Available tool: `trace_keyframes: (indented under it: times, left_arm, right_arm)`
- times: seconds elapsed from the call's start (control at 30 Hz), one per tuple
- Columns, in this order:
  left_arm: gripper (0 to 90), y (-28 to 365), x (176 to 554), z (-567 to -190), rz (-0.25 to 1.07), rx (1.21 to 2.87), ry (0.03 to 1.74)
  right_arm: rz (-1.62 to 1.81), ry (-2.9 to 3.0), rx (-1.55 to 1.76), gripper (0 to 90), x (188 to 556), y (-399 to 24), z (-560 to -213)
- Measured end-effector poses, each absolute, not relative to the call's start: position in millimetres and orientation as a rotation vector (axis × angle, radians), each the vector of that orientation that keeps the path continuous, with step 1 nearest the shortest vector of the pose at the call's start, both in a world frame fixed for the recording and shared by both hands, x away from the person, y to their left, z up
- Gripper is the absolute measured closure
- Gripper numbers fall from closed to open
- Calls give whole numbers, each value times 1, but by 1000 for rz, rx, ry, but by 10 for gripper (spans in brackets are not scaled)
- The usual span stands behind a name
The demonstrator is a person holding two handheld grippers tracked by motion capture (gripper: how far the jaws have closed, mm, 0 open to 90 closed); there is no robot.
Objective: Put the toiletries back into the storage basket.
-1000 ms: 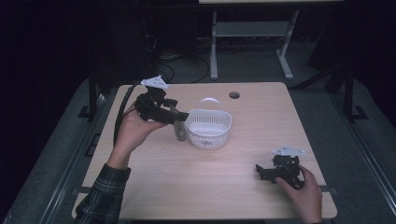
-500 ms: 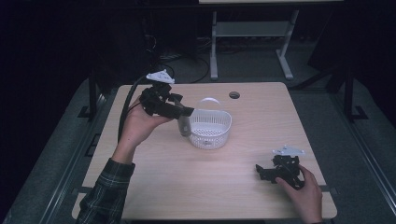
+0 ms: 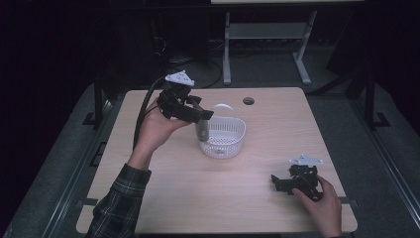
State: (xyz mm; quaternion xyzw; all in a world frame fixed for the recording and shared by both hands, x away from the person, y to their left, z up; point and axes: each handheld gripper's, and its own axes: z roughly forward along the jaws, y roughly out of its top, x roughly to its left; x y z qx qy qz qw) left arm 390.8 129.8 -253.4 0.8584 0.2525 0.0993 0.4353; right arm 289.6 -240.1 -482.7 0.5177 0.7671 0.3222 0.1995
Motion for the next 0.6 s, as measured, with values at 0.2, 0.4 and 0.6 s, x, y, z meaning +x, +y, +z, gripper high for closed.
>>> trace_keyframes:
  times: [0.2, 0.4, 0.6]
  left_arm:
    - [300, 124, 394, -255, 257, 2138, 620]
    - [300, 120, 398, -260, 275, 2139, 618]
    - [300, 117, 402, -267, 282, 2140, 626]
  right_arm:
    - [901, 2145, 1448, 10, 290, -240, -483]
    - [901, 2145, 1448, 10, 290, -240, -483]
    - [901, 2146, 1447, 10, 290, -240, -483]
